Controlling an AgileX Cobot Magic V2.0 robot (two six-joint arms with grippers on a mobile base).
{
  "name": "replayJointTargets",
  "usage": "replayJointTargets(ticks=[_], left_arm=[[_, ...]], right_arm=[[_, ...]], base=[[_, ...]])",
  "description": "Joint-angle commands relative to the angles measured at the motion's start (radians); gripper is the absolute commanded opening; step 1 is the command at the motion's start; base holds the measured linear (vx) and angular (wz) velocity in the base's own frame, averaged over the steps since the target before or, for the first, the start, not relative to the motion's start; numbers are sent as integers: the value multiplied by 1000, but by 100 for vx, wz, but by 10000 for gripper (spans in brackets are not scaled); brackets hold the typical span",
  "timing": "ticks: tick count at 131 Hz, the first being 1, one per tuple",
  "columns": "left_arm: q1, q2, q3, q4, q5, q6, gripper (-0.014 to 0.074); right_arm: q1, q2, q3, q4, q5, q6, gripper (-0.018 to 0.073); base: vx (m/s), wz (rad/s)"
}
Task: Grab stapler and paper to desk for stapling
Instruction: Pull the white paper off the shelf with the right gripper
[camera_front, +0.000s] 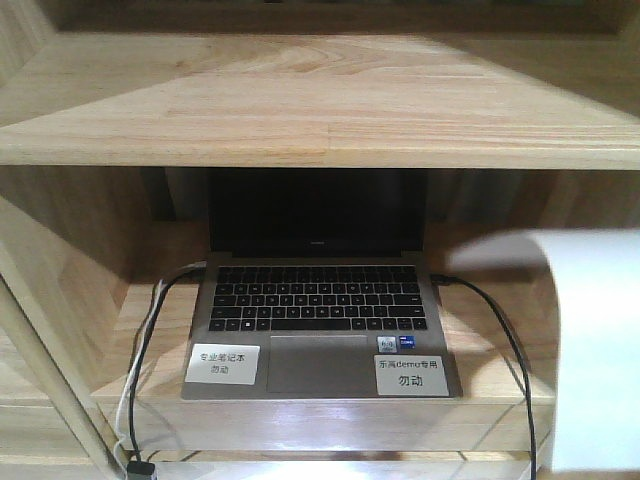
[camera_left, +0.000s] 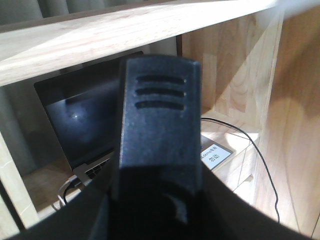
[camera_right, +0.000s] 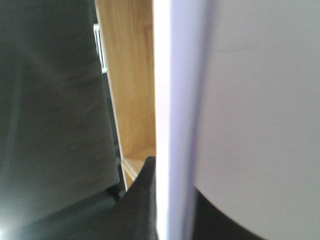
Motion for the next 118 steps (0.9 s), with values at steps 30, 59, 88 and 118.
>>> replayJointTargets(ticks=[30,59,88,118], left_arm=[[-8,16,-28,-7,-116,-2,-6],[-8,16,-28,-7,-116,-2,-6],[-8,16,-28,-7,-116,-2,-6],[-8,16,-28,-7,-116,-2,-6]], right_arm=[[-7,9,-26,-12,-45,0,-6],[-7,9,-26,-12,-58,0,-6],[-7,9,-26,-12,-58,0,-6],[-7,9,-26,-12,-58,0,-6]], base=[[0,0],[0,0],[0,0],[0,0]])
